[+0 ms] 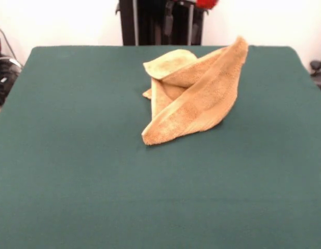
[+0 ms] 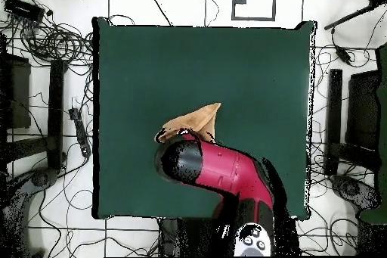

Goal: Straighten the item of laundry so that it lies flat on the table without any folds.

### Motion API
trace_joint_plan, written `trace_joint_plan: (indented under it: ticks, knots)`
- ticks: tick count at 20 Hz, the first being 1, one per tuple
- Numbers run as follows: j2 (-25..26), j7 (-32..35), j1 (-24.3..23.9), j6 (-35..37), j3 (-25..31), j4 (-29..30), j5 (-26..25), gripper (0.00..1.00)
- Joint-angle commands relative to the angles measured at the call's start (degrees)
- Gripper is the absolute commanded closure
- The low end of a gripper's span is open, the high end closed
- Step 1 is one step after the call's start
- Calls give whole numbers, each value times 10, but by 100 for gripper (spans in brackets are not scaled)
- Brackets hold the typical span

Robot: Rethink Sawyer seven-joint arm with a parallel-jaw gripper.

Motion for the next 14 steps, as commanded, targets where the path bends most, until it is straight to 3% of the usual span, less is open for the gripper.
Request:
trace_joint_plan:
  ticks: [1, 8, 14]
  knots:
    - [40, 166, 38, -10, 67, -35, 71, 0]
    - [21, 111, 46, 63, 31, -67, 56, 0]
    - [-16, 0, 1, 148, 64, -106, 27, 0]
